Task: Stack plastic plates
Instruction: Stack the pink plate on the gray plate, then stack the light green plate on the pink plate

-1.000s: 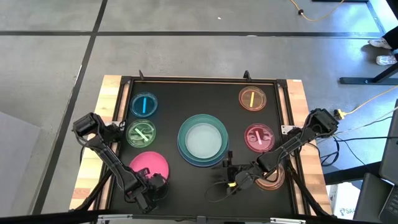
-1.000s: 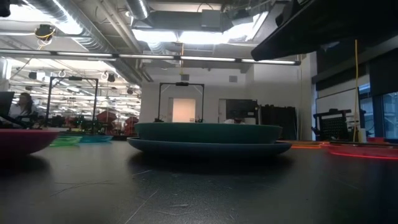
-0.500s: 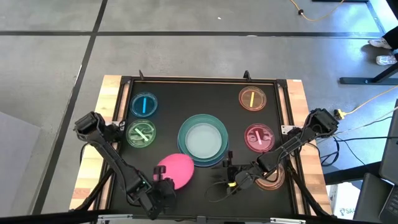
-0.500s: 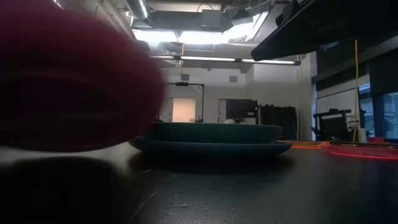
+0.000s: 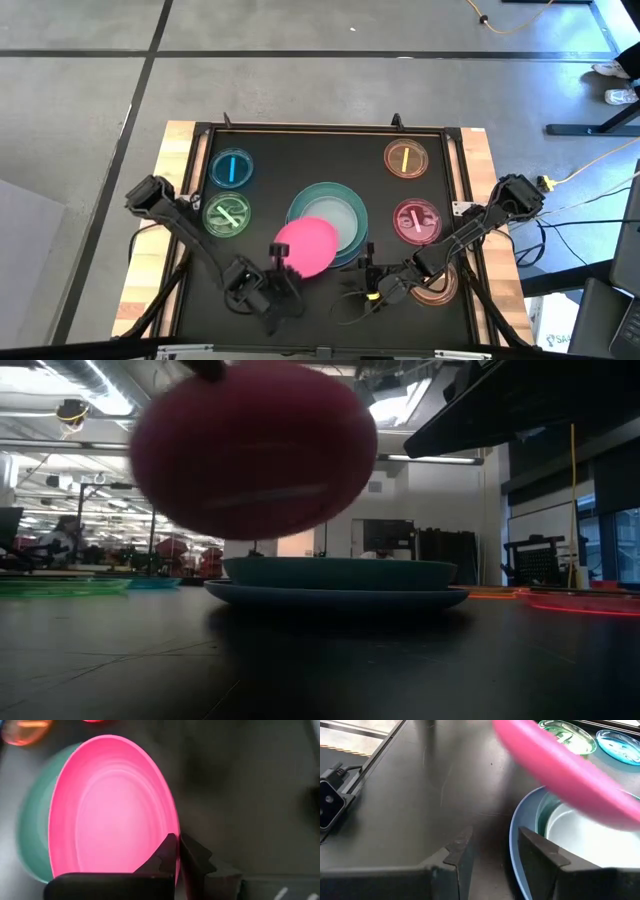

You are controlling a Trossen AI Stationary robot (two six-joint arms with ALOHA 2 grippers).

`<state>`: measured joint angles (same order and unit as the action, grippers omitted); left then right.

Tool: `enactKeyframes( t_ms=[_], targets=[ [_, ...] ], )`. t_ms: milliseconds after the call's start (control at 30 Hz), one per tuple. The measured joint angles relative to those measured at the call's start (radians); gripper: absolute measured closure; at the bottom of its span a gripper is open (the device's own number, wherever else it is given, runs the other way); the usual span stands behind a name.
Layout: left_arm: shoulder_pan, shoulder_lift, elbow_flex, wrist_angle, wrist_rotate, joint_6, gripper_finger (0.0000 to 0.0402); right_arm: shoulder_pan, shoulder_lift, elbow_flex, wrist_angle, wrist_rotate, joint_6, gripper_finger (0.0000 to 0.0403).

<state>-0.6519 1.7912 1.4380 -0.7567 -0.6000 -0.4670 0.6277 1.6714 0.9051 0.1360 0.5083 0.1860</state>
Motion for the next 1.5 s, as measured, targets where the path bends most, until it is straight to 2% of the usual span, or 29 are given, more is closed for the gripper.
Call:
enactKeyframes(
  t_ms=[167, 333, 500, 733, 933, 1200, 1367, 1500],
  targets=[
    [0.059, 0.0, 0.0, 0.015, -0.091, 0.054, 0.0394, 0.0, 0.0, 0.0, 0.0, 0.0, 0.0, 0.026],
    [0.116, 0.002, -0.004, 0.051, -0.093, 0.117, 0.0394, 0.0, 0.0, 0.0, 0.0, 0.0, 0.0, 0.026],
    [0.157, 0.003, -0.066, 0.21, -0.087, 0.249, 0.0394, 0.0, 0.0, 0.0, -0.001, 0.0, 0.0, 0.026],
    [0.199, 0.003, -0.169, 0.369, -0.009, 0.269, 0.0394, 0.0, 0.0, 0.0, -0.002, 0.0, 0.0, 0.026],
    [0.222, 0.005, -0.238, 0.472, 0.0, 0.267, 0.0394, 0.0, 0.0, 0.0, -0.005, 0.0, 0.0, 0.026],
    [0.246, 0.005, -0.259, 0.507, 0.111, 0.265, 0.0392, 0.0, 0.0, 0.0, -0.005, 0.0, 0.0, 0.026],
    [0.255, 0.005, -0.259, 0.507, 0.136, 0.26, 0.0352, 0.0, 0.0, 0.0, -0.005, -0.003, -0.001, 0.026],
    [0.258, 0.005, -0.259, 0.508, 0.223, 0.239, 0.0313, 0.0, 0.0, 0.0, -0.005, -0.003, -0.001, 0.026]
  ],
)
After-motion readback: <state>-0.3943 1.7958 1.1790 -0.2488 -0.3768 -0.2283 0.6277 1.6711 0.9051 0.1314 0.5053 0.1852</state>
